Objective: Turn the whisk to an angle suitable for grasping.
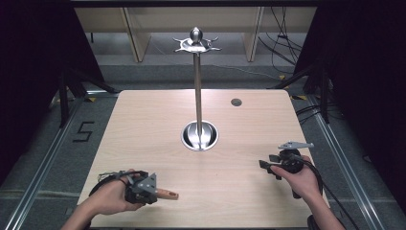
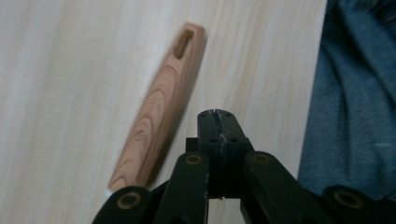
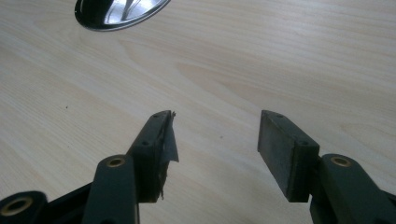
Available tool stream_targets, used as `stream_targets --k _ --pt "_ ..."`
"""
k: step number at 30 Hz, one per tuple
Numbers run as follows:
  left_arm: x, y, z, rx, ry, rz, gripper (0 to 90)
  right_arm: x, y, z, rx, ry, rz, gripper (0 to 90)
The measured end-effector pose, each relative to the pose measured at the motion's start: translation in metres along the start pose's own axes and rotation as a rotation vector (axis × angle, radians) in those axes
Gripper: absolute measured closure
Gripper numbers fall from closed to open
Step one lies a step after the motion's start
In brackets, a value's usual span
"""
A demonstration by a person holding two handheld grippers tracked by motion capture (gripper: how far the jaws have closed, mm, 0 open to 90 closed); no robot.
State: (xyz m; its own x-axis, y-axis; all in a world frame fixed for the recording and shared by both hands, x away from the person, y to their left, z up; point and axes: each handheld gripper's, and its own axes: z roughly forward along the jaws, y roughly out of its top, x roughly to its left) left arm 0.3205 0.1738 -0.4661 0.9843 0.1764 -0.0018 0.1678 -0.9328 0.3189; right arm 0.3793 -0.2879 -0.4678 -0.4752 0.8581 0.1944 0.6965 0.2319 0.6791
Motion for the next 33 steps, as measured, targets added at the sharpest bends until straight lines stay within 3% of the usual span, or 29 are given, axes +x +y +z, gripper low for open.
stream_targets --k 6,11,13,16,22,27,28,29,30,31,32,33 --pt "0.008 0.011 0.013 0.058 0.016 -0.002 89.1 0.000 0.000 0.000 0.000 -0.004 -0.006 45.7" --pt "0.018 0.017 0.019 0.051 0.004 -0.049 89.2 0.000 0.000 0.000 -0.001 -0.002 -0.003 45.7" --pt "0.020 0.018 0.020 0.052 0.007 -0.046 89.2 0.000 0.000 0.000 -0.002 -0.001 -0.004 45.7" --pt "0.029 0.022 0.022 0.054 0.041 -0.057 89.2 0.001 0.000 0.000 0.005 -0.001 0.015 45.6" --pt "0.049 0.027 0.024 0.049 0.091 -0.104 89.2 0.000 0.000 0.000 0.000 0.002 -0.001 45.6" --pt "0.061 0.031 0.025 0.033 0.126 -0.131 89.1 -0.001 -0.001 0.001 -0.012 0.005 0.004 45.6" --pt "0.066 0.032 0.025 0.017 0.137 -0.145 89.0 -0.005 -0.001 0.001 -0.020 0.000 -0.031 45.6" --pt "0.068 0.032 0.024 0.006 0.143 -0.145 89.0 -0.002 -0.001 0.001 -0.007 0.007 0.011 45.6" --pt "0.067 0.033 0.022 -0.009 0.143 -0.154 89.0 -0.003 -0.001 0.000 -0.007 0.004 0.001 45.6" --pt "0.067 0.033 0.022 -0.009 0.143 -0.154 88.7 -0.001 -0.001 -0.001 0.013 0.003 0.031 45.6" --pt "0.066 0.033 0.016 -0.057 0.141 -0.156 86.5 -0.001 -0.002 -0.001 0.011 0.004 0.036 45.6" --pt "0.066 0.034 0.010 -0.061 0.131 -0.144 83.1 -0.004 -0.002 0.001 -0.019 0.003 -0.002 45.6"
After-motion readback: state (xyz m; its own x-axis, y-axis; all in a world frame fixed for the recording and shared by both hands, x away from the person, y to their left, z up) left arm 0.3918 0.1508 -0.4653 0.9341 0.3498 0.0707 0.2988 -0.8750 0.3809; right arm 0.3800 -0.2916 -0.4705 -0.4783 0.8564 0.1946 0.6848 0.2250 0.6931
